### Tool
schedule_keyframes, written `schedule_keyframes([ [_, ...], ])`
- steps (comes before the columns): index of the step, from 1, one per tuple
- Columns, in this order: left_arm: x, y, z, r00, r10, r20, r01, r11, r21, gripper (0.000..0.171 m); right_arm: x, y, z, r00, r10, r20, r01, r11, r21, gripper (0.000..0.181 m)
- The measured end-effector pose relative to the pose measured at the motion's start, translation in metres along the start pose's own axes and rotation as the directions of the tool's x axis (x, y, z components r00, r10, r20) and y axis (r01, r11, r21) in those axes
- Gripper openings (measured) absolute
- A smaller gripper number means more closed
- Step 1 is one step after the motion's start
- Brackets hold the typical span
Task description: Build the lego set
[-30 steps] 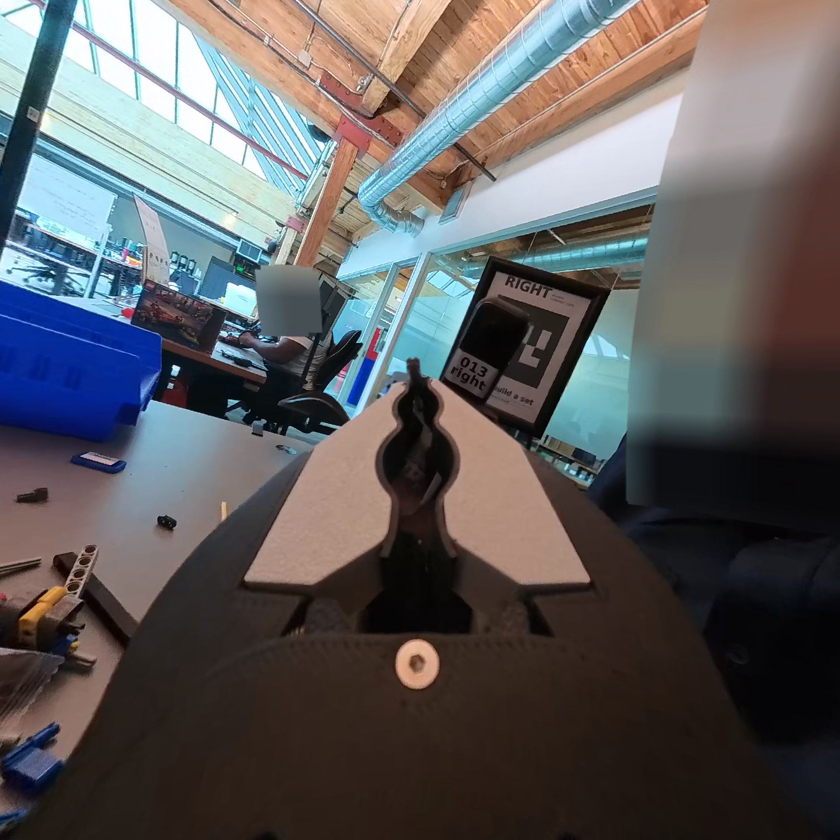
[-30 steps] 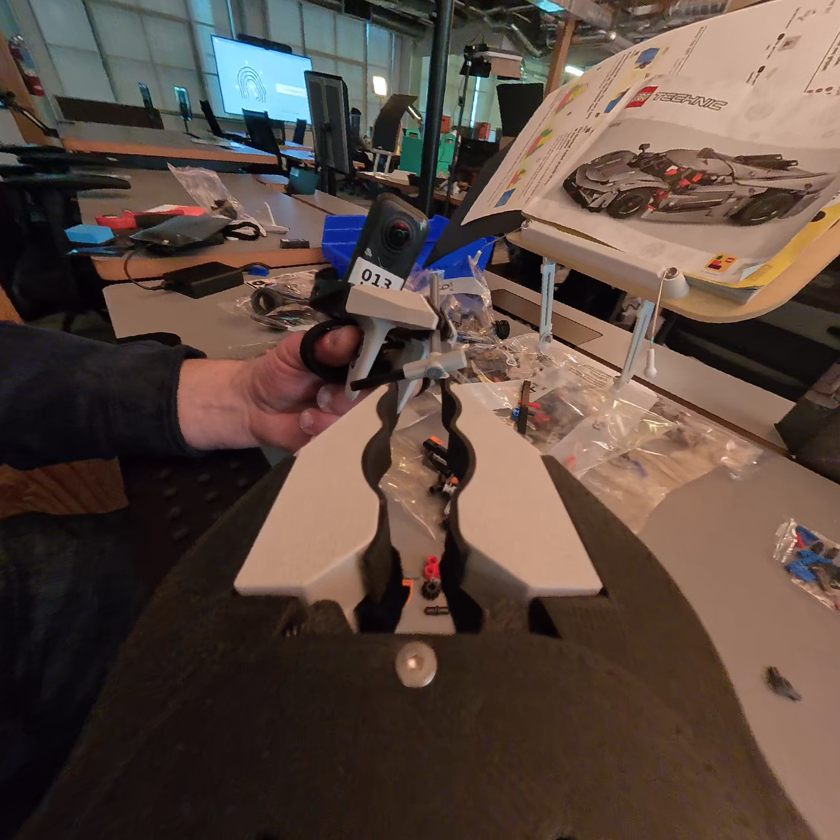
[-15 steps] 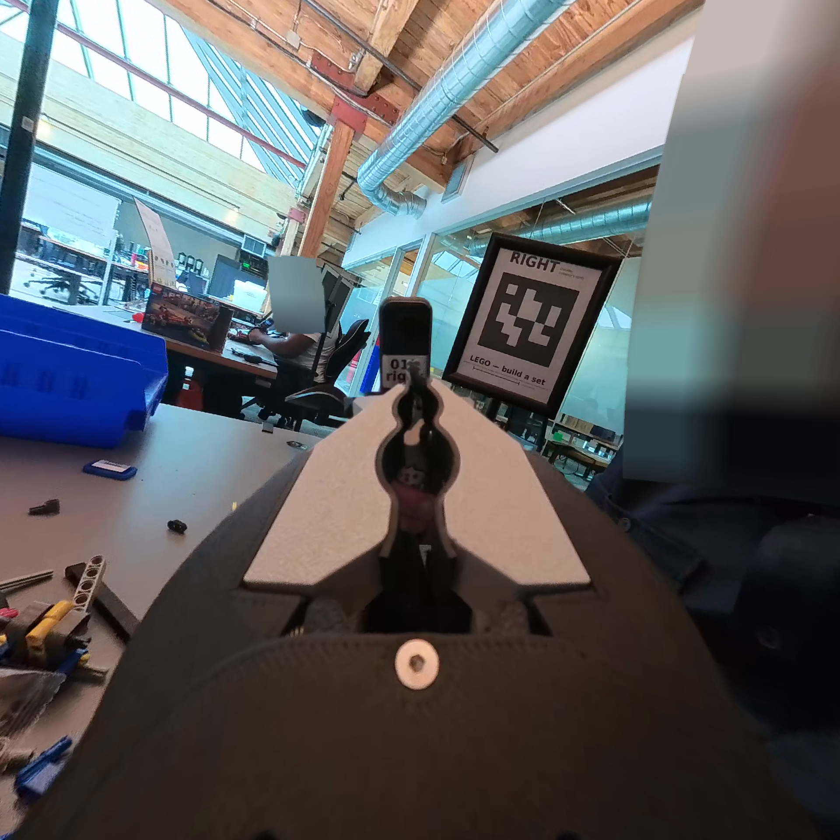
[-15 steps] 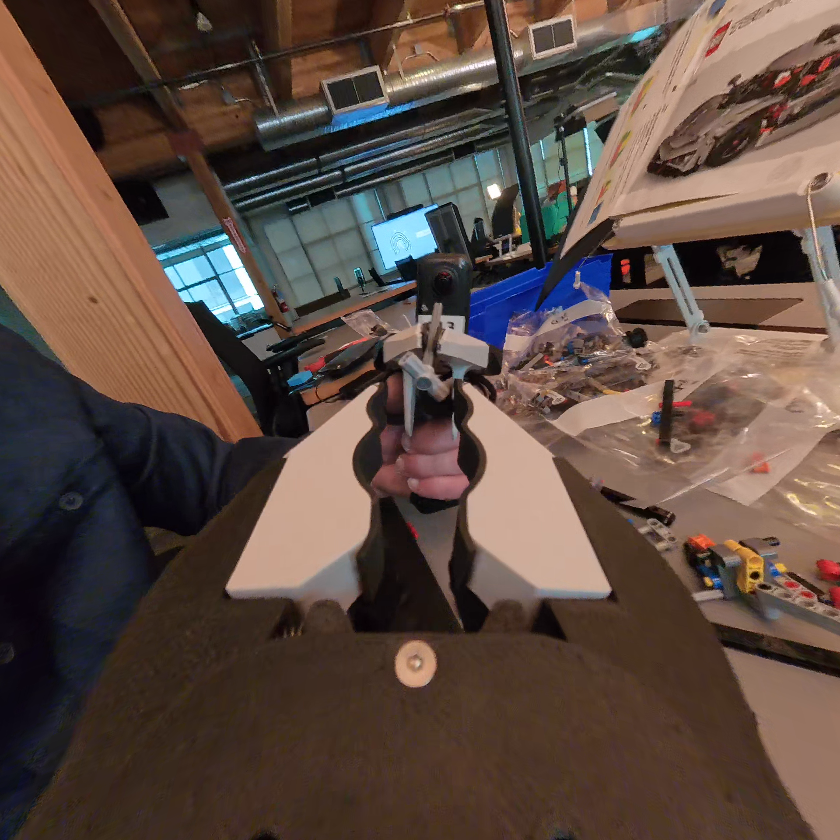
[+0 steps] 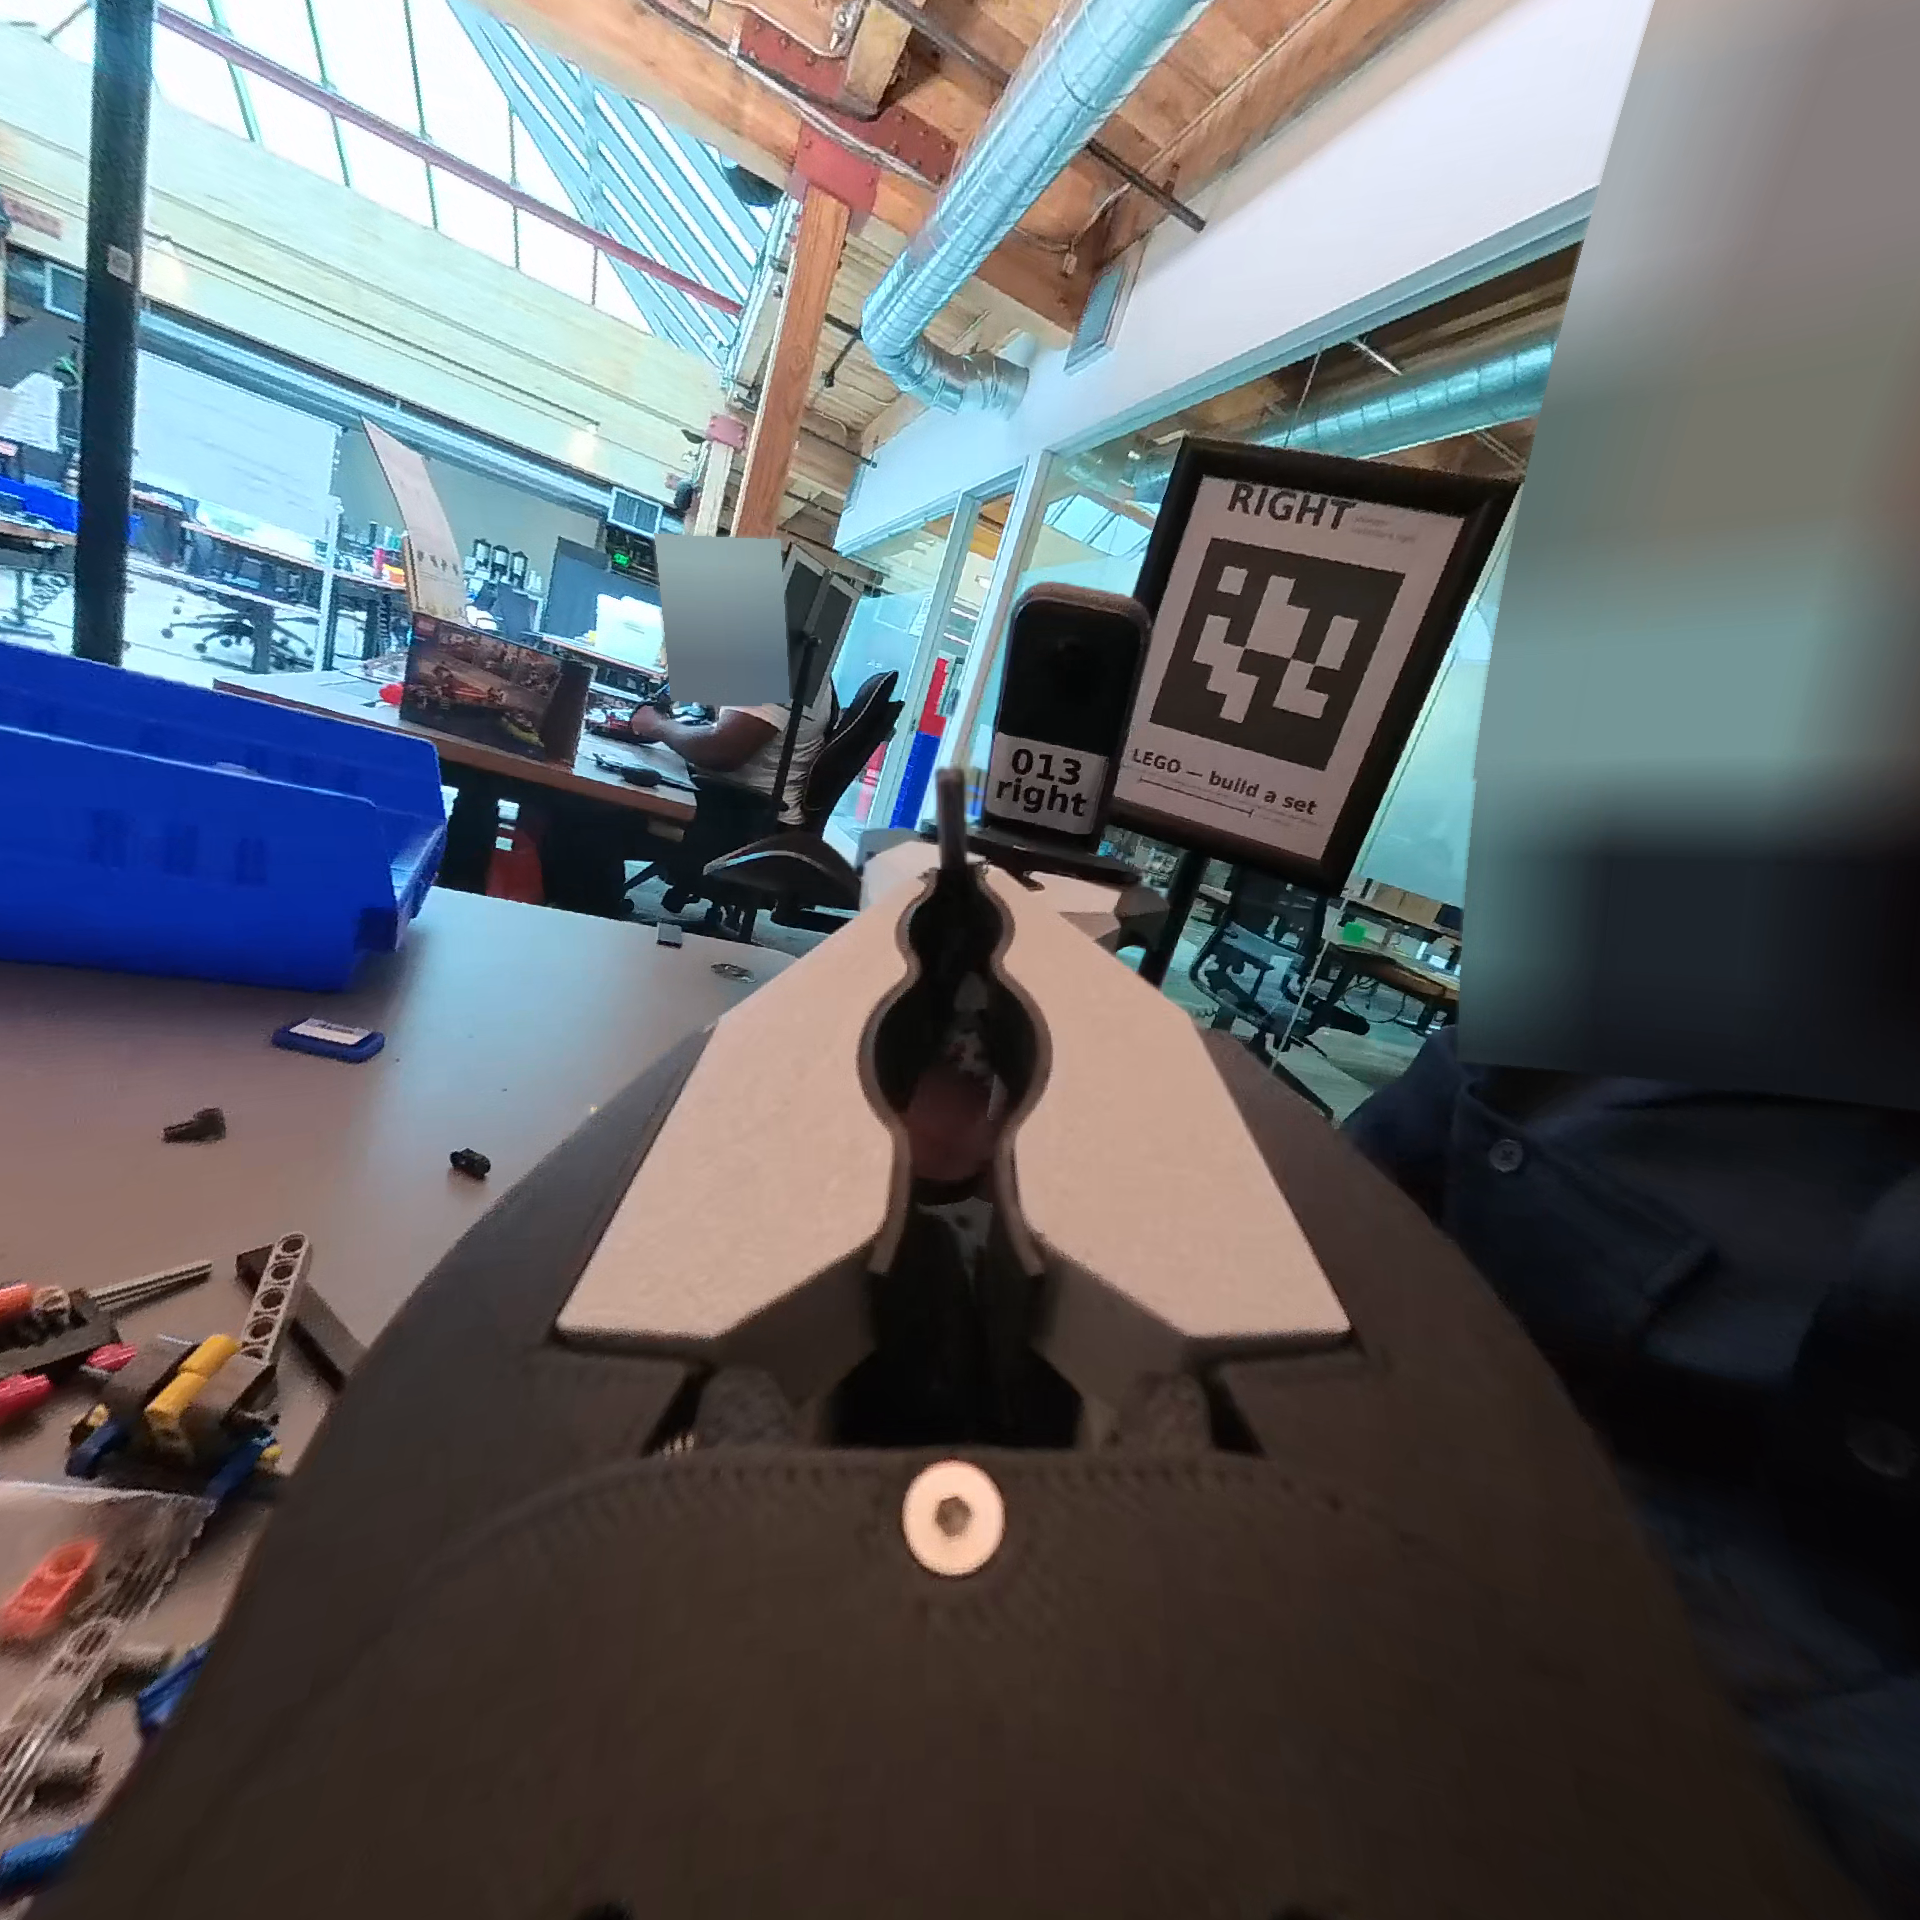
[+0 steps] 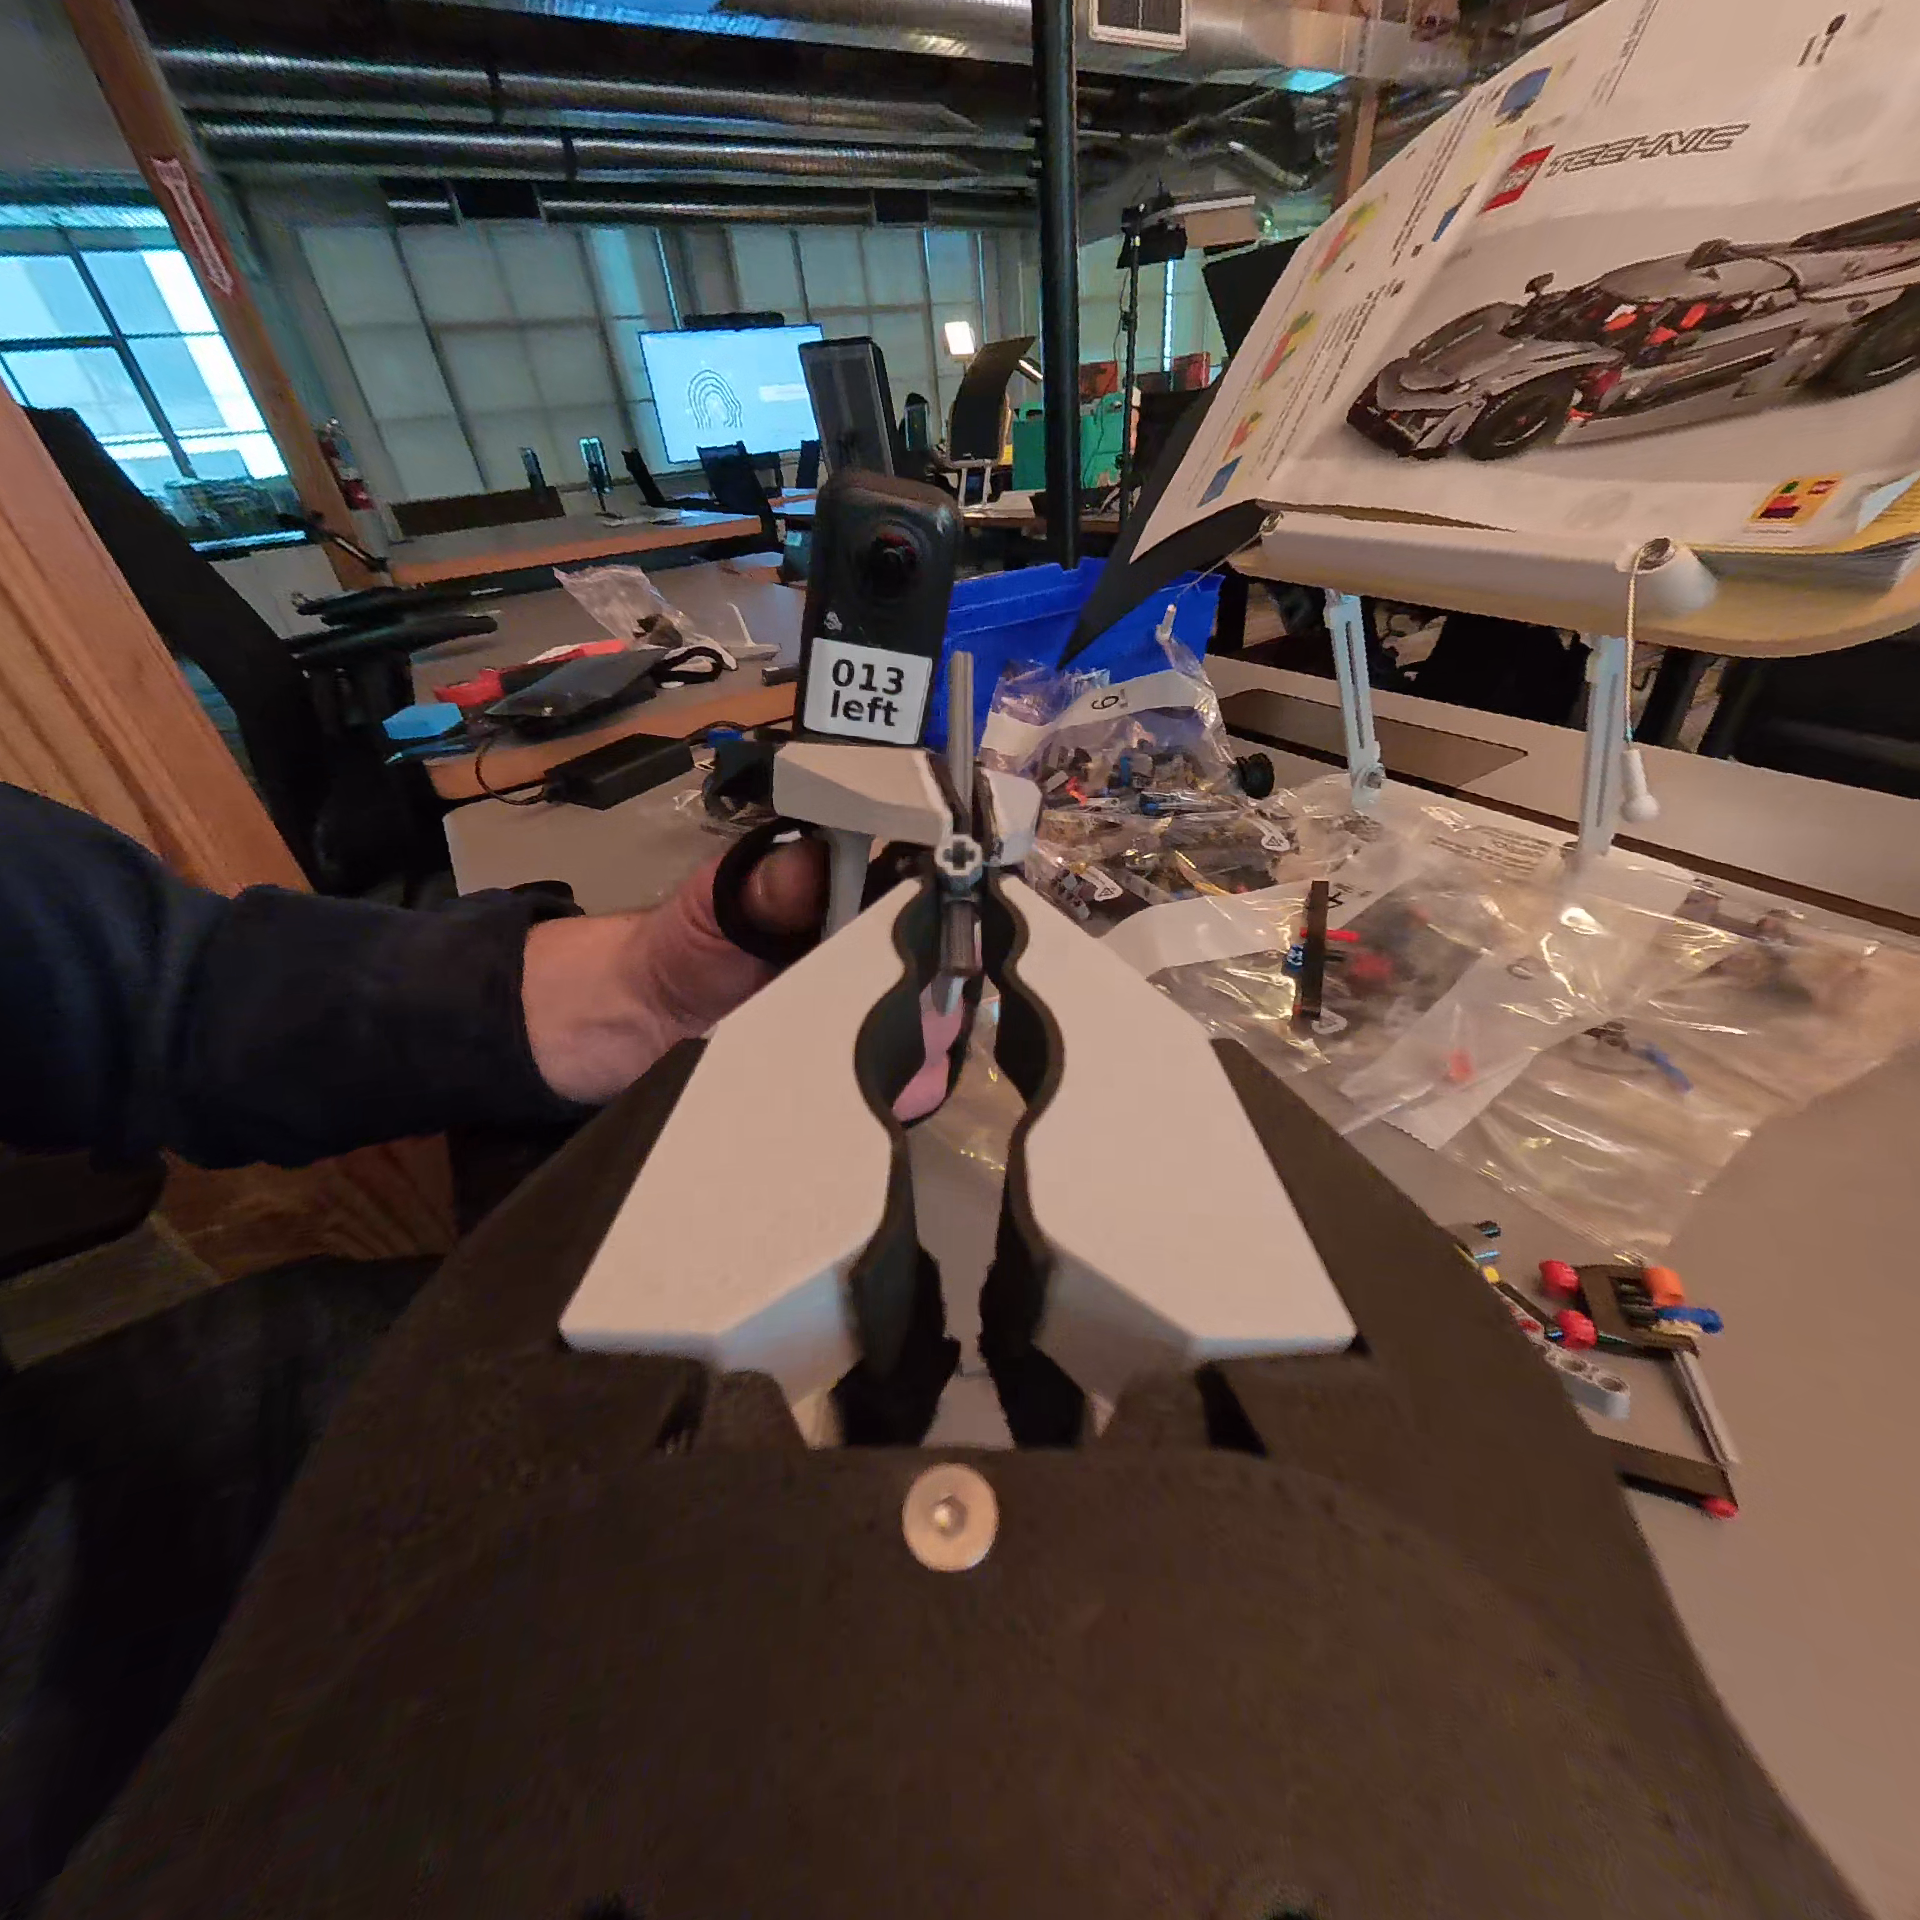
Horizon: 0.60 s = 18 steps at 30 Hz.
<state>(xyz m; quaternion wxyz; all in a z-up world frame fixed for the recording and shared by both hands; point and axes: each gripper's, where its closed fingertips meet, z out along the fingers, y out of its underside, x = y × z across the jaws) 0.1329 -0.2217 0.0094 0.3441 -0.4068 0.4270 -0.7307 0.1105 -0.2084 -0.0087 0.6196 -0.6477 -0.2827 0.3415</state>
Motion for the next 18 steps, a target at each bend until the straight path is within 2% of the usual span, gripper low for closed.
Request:
schedule_keyframes([
  [3,0.001,-0.01,-0.005,0.999,-0.03,-0.025,0.031,0.999,0.042,0.011,0.004,-0.002,-0.007,1.0,-0.005,-0.017,0.005,1.0,0.004,0.004],
  [9,-0.004,-0.024,-0.014,0.999,0.015,0.032,-0.018,0.995,0.1,0.014,0.006,0.003,-0.01,1.0,-0.002,-0.015,0.002,1.0,-0.009,0.004],
  [12,-0.005,-0.018,-0.01,0.998,0.043,0.048,-0.046,0.997,0.058,0.01,0.004,0.008,-0.008,1.0,-0.005,-0.012,0.005,1.0,-0.017,0.005],
  [13,-0.004,-0.014,-0.009,0.998,0.048,0.043,-0.049,0.998,0.039,0.003,0.004,0.008,-0.007,1.0,-0.004,-0.008,0.004,1.0,-0.017,0.005],
  [16,-0.01,0.01,0.001,0.994,0.071,0.083,-0.064,0.994,-0.09,0.003,0.008,0.012,-0.001,1.0,-0.003,-0.025,0.002,0.999,-0.034,0.005],
  [18,-0.017,0.01,0.0,0.993,0.052,0.11,-0.042,0.996,-0.084,0.003,0.014,0.013,0.003,0.999,0.002,-0.034,-0.003,0.999,-0.043,0.005],
])
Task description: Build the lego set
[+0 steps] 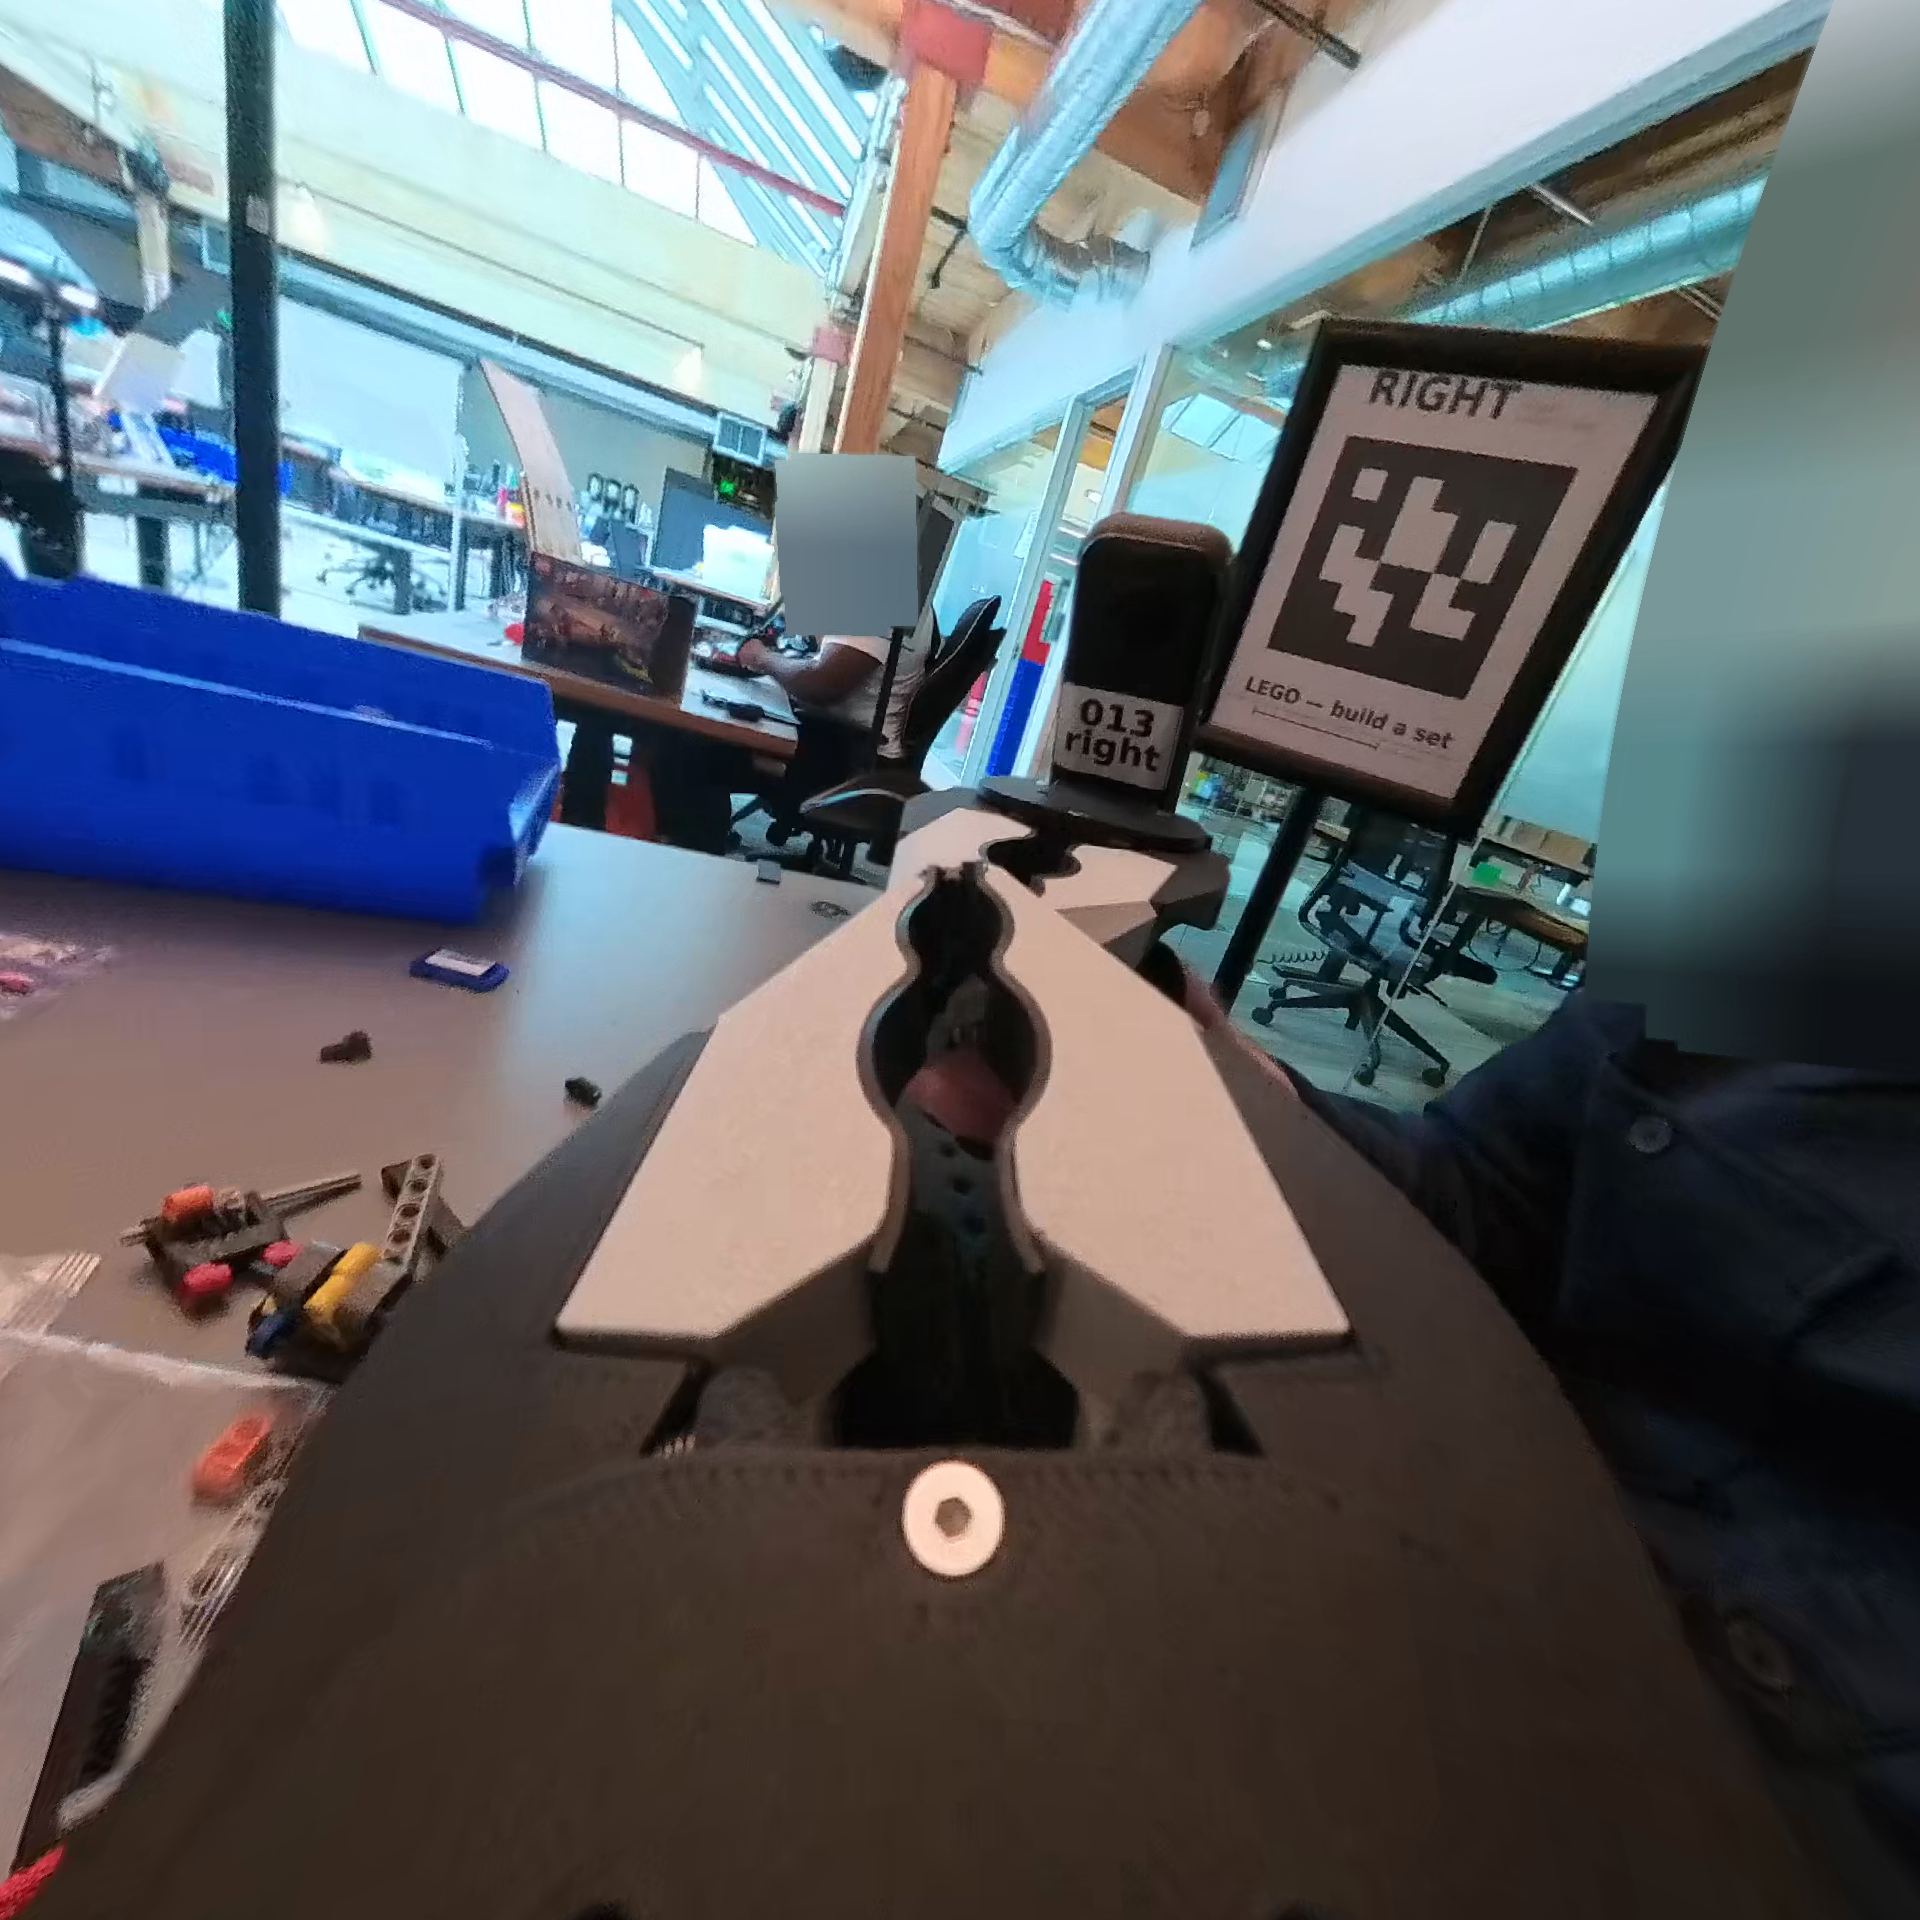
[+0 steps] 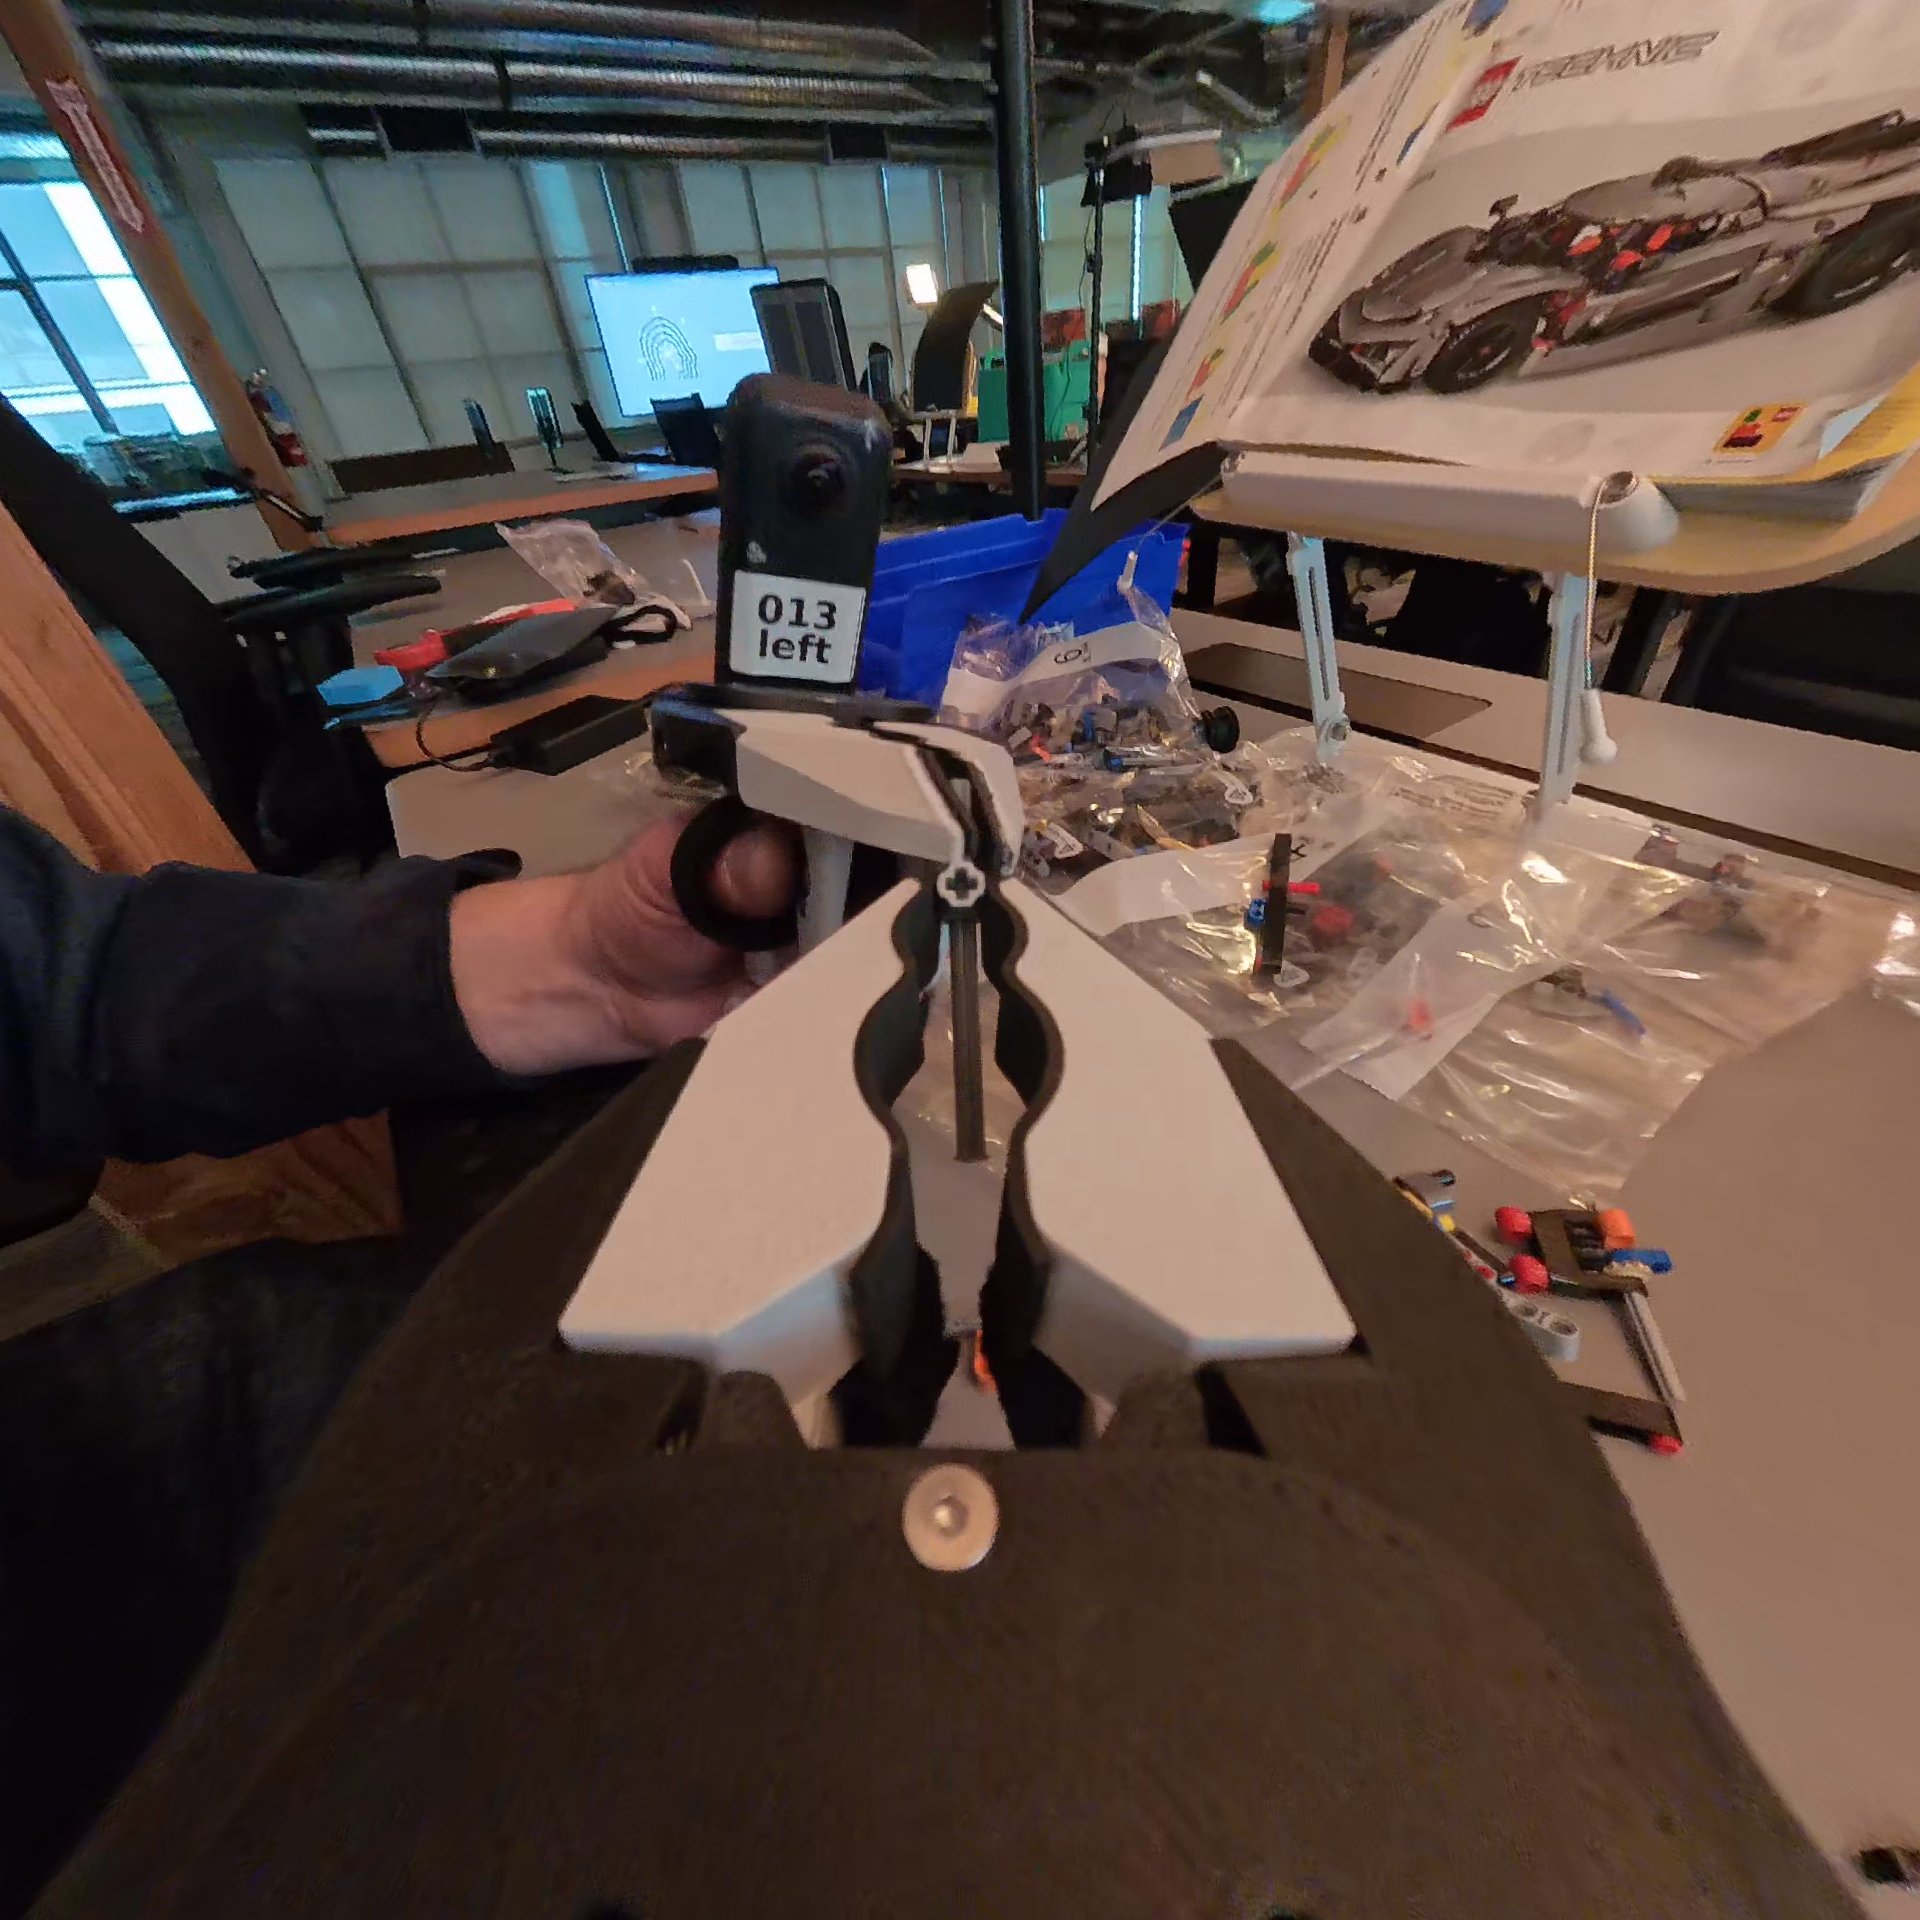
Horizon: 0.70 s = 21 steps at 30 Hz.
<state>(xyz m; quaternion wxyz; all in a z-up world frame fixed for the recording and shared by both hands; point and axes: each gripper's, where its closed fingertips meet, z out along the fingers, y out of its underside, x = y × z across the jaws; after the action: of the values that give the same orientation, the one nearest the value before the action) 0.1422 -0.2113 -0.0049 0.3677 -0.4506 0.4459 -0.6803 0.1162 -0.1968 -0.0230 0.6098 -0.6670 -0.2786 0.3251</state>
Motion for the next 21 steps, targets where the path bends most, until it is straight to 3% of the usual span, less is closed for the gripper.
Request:
schedule_keyframes([
  [4,-0.012,-0.002,-0.007,0.998,-0.025,0.052,0.024,1.0,0.009,0.004,0.009,0.006,0.006,1.0,0.019,0.003,-0.018,1.0,-0.007,0.005],
  [6,-0.019,-0.009,-0.013,0.996,-0.054,0.068,0.051,0.998,0.042,0.02,0.014,0.004,0.003,0.998,0.059,0.014,-0.059,0.998,0.021,0.004],
  [11,-0.029,0.007,-0.012,0.99,-0.094,0.103,0.1,0.994,-0.046,0.031,0.029,-0.001,-0.007,0.977,0.194,0.089,-0.203,0.973,0.112,0.004],
  [13,-0.029,0.014,-0.009,0.989,-0.118,0.094,0.126,0.989,-0.08,0.028,0.03,-0.002,-0.009,0.965,0.225,0.134,-0.242,0.962,0.127,0.005],
  [17,-0.027,0.023,-0.005,0.992,-0.086,0.093,0.098,0.986,-0.132,0.005,0.025,-0.005,-0.008,0.934,0.279,0.222,-0.315,0.938,0.147,0.004],
  [21,-0.028,0.022,-0.006,0.992,-0.05,0.114,0.065,0.989,-0.135,0.004,0.027,-0.005,-0.005,0.926,0.301,0.228,-0.337,0.931,0.138,0.005],
])
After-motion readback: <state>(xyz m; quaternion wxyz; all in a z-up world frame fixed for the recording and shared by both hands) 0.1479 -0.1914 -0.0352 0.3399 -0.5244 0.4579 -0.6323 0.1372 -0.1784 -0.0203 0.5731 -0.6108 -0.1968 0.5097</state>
